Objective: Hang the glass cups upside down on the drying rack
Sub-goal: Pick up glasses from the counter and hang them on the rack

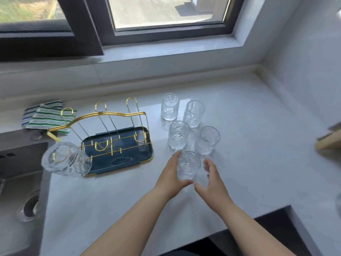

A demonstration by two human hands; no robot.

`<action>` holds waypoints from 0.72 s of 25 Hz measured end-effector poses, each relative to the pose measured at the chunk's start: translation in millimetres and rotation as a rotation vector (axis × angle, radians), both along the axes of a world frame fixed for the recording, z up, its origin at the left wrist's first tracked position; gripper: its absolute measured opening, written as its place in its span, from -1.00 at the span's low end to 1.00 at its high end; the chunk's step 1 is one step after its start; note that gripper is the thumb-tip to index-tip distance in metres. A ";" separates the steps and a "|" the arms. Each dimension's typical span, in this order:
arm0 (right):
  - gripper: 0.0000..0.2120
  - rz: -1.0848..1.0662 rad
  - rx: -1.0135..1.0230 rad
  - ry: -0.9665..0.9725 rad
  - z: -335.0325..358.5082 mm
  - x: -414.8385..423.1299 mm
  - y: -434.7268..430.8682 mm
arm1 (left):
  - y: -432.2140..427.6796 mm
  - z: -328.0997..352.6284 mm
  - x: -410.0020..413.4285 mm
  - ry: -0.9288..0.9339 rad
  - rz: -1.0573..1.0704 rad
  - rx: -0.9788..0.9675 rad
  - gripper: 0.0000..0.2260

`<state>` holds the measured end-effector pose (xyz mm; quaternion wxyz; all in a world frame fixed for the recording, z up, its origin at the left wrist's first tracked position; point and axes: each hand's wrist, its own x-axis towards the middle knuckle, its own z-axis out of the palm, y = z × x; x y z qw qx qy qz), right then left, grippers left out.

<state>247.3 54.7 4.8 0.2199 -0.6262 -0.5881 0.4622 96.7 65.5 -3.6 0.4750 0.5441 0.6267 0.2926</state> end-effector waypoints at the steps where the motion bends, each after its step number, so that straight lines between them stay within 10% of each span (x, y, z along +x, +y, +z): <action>1: -0.31 0.060 -0.027 0.008 -2.4 0.6 3.5 | 3.3 -0.1 2.7 0.002 0.018 0.014 -0.21; 6: -0.45 0.119 -0.085 0.224 11.3 3.4 13.3 | -2.9 17.5 -0.9 -0.023 0.168 0.093 -0.40; 13: -0.49 0.148 -0.661 1.101 61.1 -33.4 22.0 | -38.9 84.6 -36.8 -0.309 0.329 0.267 -0.38; 18: -0.57 0.329 -0.508 1.017 100.3 -78.4 27.6 | -66.2 111.7 -78.3 -0.160 0.435 0.349 -0.33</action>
